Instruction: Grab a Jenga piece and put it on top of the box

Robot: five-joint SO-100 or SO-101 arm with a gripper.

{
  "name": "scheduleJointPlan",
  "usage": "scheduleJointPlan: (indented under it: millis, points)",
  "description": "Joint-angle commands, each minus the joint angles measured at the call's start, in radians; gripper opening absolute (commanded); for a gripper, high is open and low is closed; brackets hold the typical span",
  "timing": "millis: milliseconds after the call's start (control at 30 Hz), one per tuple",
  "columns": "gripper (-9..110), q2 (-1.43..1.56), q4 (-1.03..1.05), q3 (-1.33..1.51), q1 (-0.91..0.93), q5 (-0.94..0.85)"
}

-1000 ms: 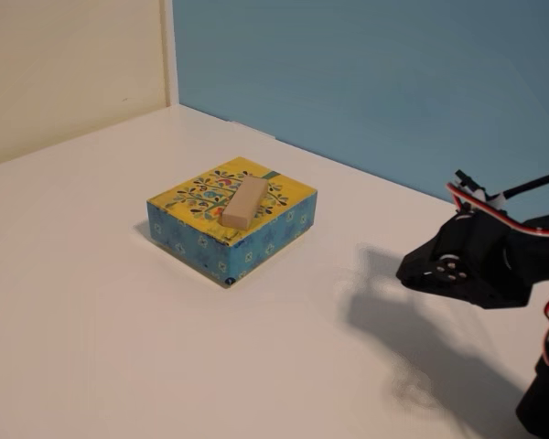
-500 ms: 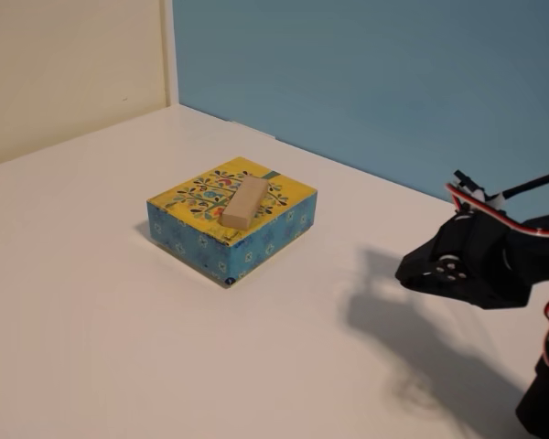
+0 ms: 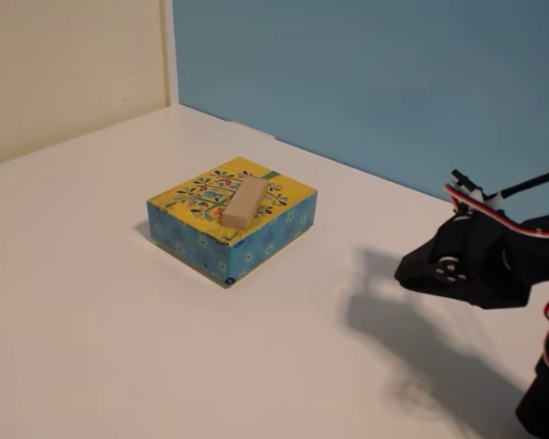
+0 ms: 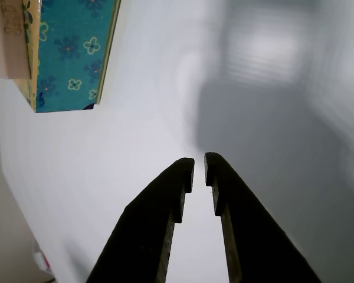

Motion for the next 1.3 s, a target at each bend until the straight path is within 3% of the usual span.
scheduleJointPlan:
  millis: [0, 1267]
  points:
    - [0, 0.006, -0.005, -0.003, 0.017, 0.015]
    - [0, 0.006, -0.008, -0.005, 0.034, 0.037]
